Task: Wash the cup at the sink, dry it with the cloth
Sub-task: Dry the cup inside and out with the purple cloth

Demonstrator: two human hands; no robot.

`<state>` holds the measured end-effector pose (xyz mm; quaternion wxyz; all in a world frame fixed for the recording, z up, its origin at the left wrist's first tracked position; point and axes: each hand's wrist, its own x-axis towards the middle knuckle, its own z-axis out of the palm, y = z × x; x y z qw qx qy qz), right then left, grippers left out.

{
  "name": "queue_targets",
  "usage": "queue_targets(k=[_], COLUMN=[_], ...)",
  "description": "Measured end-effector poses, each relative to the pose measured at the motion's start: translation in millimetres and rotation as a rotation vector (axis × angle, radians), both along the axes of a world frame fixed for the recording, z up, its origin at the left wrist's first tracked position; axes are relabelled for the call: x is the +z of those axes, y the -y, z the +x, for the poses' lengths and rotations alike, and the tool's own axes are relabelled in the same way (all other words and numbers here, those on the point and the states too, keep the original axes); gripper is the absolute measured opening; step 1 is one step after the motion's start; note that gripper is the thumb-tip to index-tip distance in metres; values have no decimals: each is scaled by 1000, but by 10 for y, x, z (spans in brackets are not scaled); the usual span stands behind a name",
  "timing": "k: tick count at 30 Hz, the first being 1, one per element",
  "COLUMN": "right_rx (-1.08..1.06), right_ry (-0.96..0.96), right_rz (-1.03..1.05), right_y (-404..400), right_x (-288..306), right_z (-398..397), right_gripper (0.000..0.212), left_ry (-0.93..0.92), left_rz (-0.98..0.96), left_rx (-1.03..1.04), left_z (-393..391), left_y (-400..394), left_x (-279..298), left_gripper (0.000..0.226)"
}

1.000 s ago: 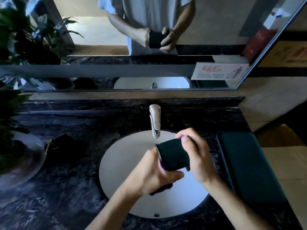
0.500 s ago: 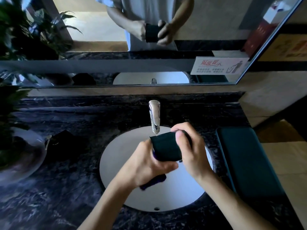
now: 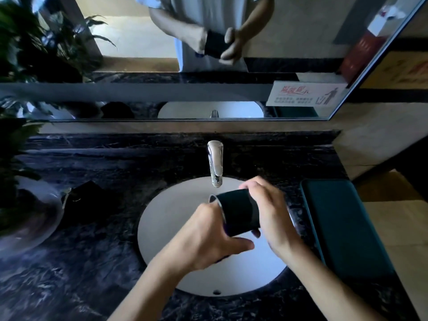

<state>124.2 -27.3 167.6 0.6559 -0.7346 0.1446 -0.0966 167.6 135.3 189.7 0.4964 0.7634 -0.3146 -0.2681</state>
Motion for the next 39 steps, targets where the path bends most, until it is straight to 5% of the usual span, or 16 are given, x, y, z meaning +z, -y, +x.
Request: queue_targets(k=[2, 3, 5, 8, 10, 12, 15, 18, 21, 26, 32, 36, 39], right_rx=[53, 86, 126, 191, 165, 75, -23, -9, -33, -244, -403, -515, -577], right_ry=[-366, -398, -190, 215, 373, 388, 224, -154, -370, -379, -314, -195, -144], right_rz=[233, 215, 43, -333, -497, -519, -299, 105, 255, 451, 683, 800, 894], right_y=[77, 111, 142, 167, 169, 144, 50, 15, 4, -98, -208, -259, -232], right_x=[12, 3, -23, -91, -126, -117, -70, -43, -71, -86, -89, -140, -165], right_z=[30, 19, -39, -164, -191, -177, -128, -95, -106, -26, 7, 17, 37], right_gripper=[36, 37, 34, 41, 43, 37, 29, 41, 44, 39, 47, 48, 45], left_ry=[206, 205, 49, -421, -535, -500, -316, 21, 61, 116, 155, -74, -485], left_rz=[52, 35, -52, -287, -323, -329, -167, -31, -44, -117, -366, -560, -664], left_rx=[-92, -99, -60, 26, 24, -45, -64, -163, -106, 282, 669, 896, 935], left_z=[-11, -7, 30, 146, 168, 109, 41, 44, -43, -131, -176, -176, -131], left_y=[64, 62, 33, -41, -41, -28, -9, -2, -21, 5, 86, 87, 79], left_x=[-6, -10, -36, -68, -58, -54, 1, -7, -88, -252, -325, -416, -470], left_gripper=[43, 48, 46, 28, 42, 32, 38, 51, 41, 40, 67, 38, 44])
